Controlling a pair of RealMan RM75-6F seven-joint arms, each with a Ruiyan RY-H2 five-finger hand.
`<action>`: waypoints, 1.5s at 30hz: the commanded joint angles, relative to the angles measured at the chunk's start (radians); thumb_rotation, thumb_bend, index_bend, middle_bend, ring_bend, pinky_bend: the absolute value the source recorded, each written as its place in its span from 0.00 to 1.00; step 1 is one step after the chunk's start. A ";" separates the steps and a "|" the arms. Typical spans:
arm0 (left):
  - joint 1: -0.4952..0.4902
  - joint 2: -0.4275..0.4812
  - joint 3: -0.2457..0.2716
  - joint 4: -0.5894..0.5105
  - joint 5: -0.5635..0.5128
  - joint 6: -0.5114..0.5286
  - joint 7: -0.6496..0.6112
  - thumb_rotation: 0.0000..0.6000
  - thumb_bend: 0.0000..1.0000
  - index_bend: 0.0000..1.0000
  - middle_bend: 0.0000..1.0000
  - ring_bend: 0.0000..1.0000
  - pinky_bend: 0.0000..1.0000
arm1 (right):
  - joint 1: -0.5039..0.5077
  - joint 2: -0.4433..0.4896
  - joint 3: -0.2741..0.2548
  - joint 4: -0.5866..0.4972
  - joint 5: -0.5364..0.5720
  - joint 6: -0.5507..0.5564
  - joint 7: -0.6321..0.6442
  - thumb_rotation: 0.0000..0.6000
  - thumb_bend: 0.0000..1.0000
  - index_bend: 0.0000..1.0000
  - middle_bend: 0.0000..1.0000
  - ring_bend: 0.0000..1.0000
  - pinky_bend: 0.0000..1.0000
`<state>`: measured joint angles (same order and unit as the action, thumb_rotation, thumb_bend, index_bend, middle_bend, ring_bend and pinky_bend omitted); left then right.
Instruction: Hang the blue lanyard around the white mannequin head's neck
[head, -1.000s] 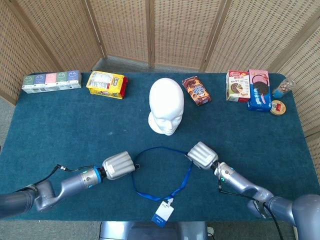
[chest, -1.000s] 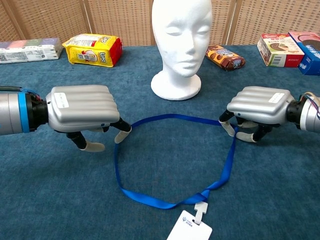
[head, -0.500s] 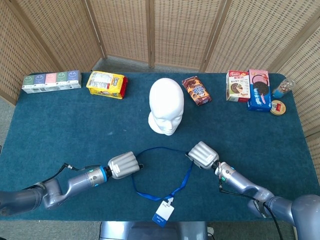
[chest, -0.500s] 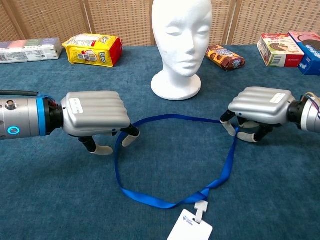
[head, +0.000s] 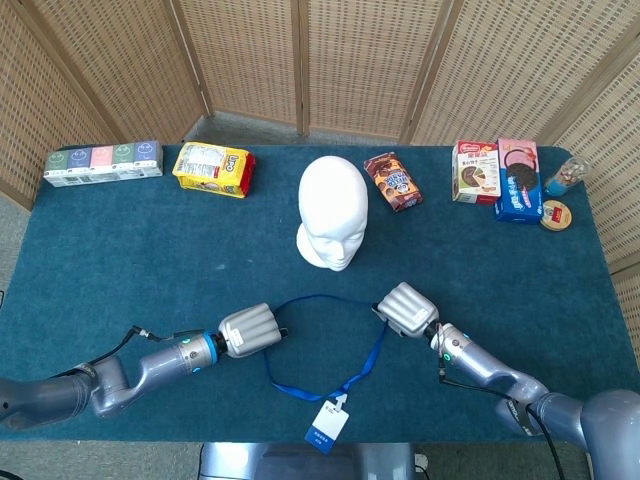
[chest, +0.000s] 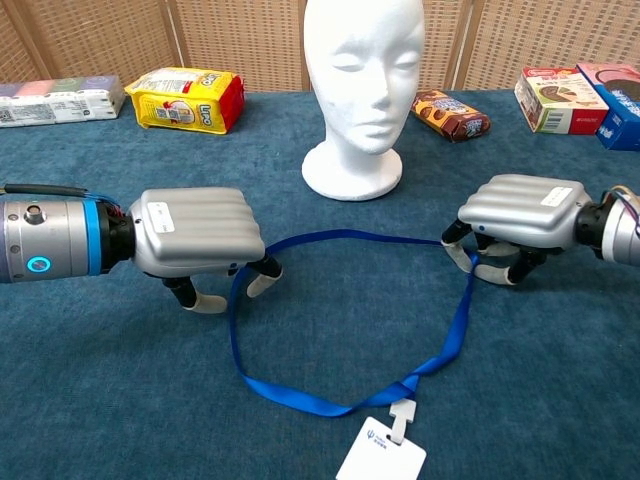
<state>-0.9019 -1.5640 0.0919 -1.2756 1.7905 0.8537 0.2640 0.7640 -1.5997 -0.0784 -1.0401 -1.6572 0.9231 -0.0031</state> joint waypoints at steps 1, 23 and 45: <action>-0.003 -0.003 0.001 0.001 -0.004 -0.004 0.005 1.00 0.30 0.47 1.00 1.00 1.00 | 0.001 -0.001 0.000 0.002 0.000 -0.002 0.001 1.00 0.53 0.60 0.99 1.00 1.00; -0.015 -0.012 0.001 -0.006 -0.049 -0.036 0.024 1.00 0.35 0.55 1.00 1.00 1.00 | -0.003 -0.007 -0.002 0.021 0.003 -0.002 0.019 1.00 0.53 0.61 0.99 1.00 1.00; 0.013 0.027 -0.001 -0.040 -0.091 -0.002 0.029 1.00 0.42 0.58 1.00 1.00 1.00 | -0.015 -0.004 0.011 0.007 0.007 0.036 0.040 1.00 0.53 0.70 1.00 1.00 1.00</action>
<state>-0.8909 -1.5390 0.0909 -1.3139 1.7009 0.8497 0.2947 0.7507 -1.6055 -0.0702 -1.0295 -1.6525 0.9557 0.0343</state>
